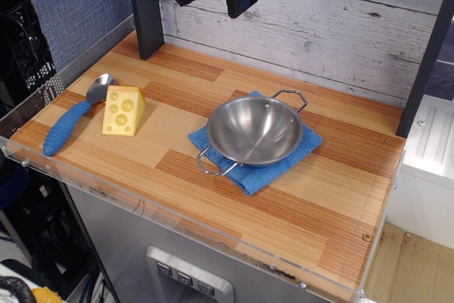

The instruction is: Place the spoon on the front right corner of the counter near the bowl.

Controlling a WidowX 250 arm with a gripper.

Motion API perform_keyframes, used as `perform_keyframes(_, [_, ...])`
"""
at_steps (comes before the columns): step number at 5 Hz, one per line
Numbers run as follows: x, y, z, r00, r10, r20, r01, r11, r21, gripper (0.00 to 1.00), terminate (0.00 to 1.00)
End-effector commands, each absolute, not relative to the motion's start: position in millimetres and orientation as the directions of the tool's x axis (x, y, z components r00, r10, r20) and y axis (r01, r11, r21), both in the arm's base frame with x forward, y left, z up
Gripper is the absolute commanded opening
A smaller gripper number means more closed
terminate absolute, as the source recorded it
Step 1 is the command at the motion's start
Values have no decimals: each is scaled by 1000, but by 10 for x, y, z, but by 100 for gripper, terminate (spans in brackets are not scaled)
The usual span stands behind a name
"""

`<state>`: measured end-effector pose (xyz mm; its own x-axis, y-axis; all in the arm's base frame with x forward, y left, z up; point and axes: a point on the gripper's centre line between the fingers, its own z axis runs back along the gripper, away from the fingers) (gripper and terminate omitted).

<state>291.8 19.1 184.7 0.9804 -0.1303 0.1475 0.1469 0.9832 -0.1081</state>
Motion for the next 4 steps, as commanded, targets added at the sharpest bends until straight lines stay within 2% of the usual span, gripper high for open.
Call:
perform_keyframes(1, [2918, 191, 1847, 980, -130, 148, 147, 983, -108, 100, 0])
perform_keyframes(2, [2820, 409, 1890, 984, -102, 148, 116, 990, -85, 100, 0])
perform_keyframes(4, [2659, 1285, 1713, 993, 54, 108, -48, 997, -57, 100, 0])
